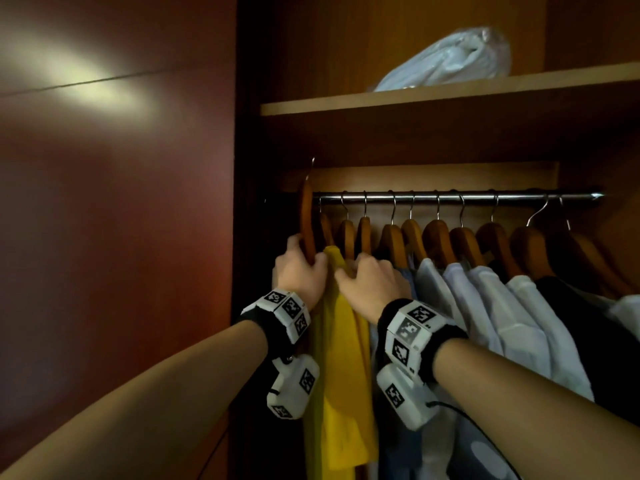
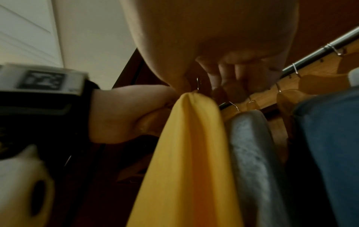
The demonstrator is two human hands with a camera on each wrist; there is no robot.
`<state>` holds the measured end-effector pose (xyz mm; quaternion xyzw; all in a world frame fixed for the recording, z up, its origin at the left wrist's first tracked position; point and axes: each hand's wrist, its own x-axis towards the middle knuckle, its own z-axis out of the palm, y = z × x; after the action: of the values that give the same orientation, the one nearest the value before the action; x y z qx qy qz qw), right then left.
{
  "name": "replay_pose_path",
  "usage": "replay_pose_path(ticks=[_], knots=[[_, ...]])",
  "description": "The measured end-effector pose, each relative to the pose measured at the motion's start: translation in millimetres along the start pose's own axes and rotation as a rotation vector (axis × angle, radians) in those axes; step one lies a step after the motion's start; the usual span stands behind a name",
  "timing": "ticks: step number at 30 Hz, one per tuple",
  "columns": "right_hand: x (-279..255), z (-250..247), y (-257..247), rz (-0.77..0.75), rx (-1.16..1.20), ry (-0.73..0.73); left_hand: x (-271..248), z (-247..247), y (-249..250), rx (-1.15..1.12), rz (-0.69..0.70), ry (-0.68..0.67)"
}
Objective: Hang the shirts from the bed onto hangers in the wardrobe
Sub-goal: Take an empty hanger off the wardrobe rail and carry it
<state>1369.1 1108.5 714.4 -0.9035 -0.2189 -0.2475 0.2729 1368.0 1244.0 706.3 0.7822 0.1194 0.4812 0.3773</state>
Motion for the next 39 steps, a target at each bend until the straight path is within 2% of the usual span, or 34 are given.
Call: replay_pose_path(ticks=[3, 7, 13, 16, 18, 21, 25, 29, 32, 35, 37, 39], knots=[[-14.4, -3.2, -10.2, 0.023, 0.052, 0.054, -28.3, -13.4, -2.0, -0.046, 0.051, -0.025], [-38.5, -11.0, -37.2, 0.064, 0.076, 0.083, -72.8, -39.0, -3.1, -0.086, 0.099, -0.135], [-85.8, -2.7, -67.3, 0.109, 0.107, -0.097, -140.5, -97.2, -23.4, -0.164, 0.229, -0.305], [-132.1, 1.9, -84.6, 0.138, 0.113, -0.146, -164.9, -133.0, -42.4, -0.259, 0.27, -0.449], [-167.3, 5.2, -92.3, 0.146, 0.061, -0.183, -170.0, -149.4, -56.3, -0.274, 0.295, -0.469], [-222.3, 5.8, -97.4, 0.153, -0.011, -0.254, -166.0, -161.8, -66.0, -0.171, 0.317, -0.494], [-290.8, -12.9, -107.8, 0.145, -0.142, -0.325, -162.0, -163.3, -53.7, 0.085, 0.378, -0.546], [-350.1, -47.5, -101.5, 0.187, -0.215, -0.328, -186.7, -155.1, -33.4, 0.019, 0.294, -0.664], [-393.6, -78.6, -86.4, 0.293, -0.264, -0.383, -228.7, -154.9, -14.4, 0.079, 0.397, -0.728], [-437.0, -105.4, -64.4, 0.45, -0.372, -0.346, -282.4, -157.7, 17.1, 0.195, 0.642, -0.786], [-476.4, -126.4, -43.9, 0.593, -0.336, -0.259, -332.6, -157.2, 47.2, 0.169, 0.76, -0.87], [-520.3, -145.3, -16.2, 0.8, -0.127, -0.128, -385.0, -156.7, 75.0, 0.104, 0.762, -0.983]])
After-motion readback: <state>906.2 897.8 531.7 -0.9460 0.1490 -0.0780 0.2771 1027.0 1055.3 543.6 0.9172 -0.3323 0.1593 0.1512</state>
